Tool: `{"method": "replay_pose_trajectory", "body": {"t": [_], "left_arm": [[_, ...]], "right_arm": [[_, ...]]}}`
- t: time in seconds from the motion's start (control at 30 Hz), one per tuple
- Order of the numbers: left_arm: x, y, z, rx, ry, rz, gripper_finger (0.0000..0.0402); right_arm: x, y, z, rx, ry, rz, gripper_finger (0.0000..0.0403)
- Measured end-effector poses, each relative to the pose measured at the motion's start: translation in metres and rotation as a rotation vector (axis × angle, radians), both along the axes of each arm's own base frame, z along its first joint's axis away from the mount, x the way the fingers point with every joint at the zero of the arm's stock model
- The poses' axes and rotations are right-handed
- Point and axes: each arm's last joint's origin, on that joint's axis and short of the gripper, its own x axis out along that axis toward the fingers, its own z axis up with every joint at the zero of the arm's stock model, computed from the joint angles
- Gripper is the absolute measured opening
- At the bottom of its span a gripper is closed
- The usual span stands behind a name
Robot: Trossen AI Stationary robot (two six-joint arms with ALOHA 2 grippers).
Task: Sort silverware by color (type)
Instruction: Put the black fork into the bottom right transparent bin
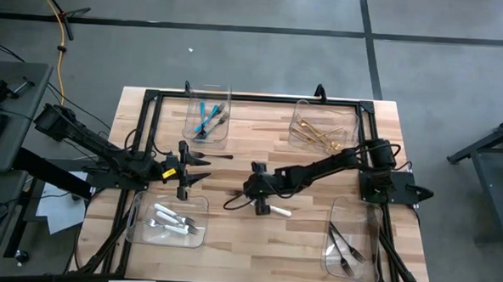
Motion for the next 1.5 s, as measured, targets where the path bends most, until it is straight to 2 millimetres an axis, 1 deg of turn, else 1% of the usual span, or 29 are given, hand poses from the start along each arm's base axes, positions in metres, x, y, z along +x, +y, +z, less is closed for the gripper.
{"method": "replay_pose_trajectory", "body": {"t": [0.13,0.27,0.43,0.57,0.73,0.8,0.87,0.93,1.03,1.23,1.4,1.5], "left_arm": [[0.0,0.0,0.0,0.001,0.002,0.0,0.0146],[0.0,0.0,-0.001,0.005,0.012,0.0,0.0146],[0.0,0.0,-0.002,0.006,0.015,0.0,0.0146],[0.0,0.0,-0.001,0.005,0.013,0.0,0.0146],[0.0,0.0,-0.001,0.005,0.013,0.0,0.0146],[0.0,0.0,-0.001,0.005,0.011,0.001,0.0146],[0.0,0.0,-0.001,0.004,0.01,0.001,0.0146],[0.0,0.0,0.0,-0.001,-0.002,0.001,0.0146],[0.0,0.002,0.0,-0.001,-0.003,0.01,0.0146],[0.001,0.003,0.0,-0.001,-0.001,0.02,0.0146],[0.001,0.004,0.0,-0.001,-0.001,0.025,0.0146],[0.001,0.004,0.0,-0.001,0.0,0.025,0.0146]], "right_arm": [[-0.001,-0.001,-0.001,-0.026,-0.024,-0.012,0.0001],[-0.006,-0.004,0.001,-0.059,-0.101,-0.044,0.0001],[-0.025,-0.013,0.01,-0.065,-0.215,-0.112,0.0],[-0.048,-0.018,0.021,-0.041,-0.387,-0.147,0.0],[-0.077,-0.021,0.036,0.034,-0.722,-0.158,0.0003],[-0.088,-0.022,0.039,0.064,-0.833,-0.16,0.0003],[-0.094,-0.022,0.042,0.101,-0.932,-0.145,0.0003],[-0.096,-0.021,0.046,0.133,-0.987,-0.115,0.0003],[-0.096,-0.02,0.047,0.145,-1.005,-0.097,0.0003],[-0.089,-0.019,0.047,0.16,-0.95,-0.086,0.0002],[-0.081,-0.018,0.047,0.189,-0.874,-0.104,0.0001],[-0.076,-0.017,0.046,0.237,-0.807,-0.138,0.0001]]}}
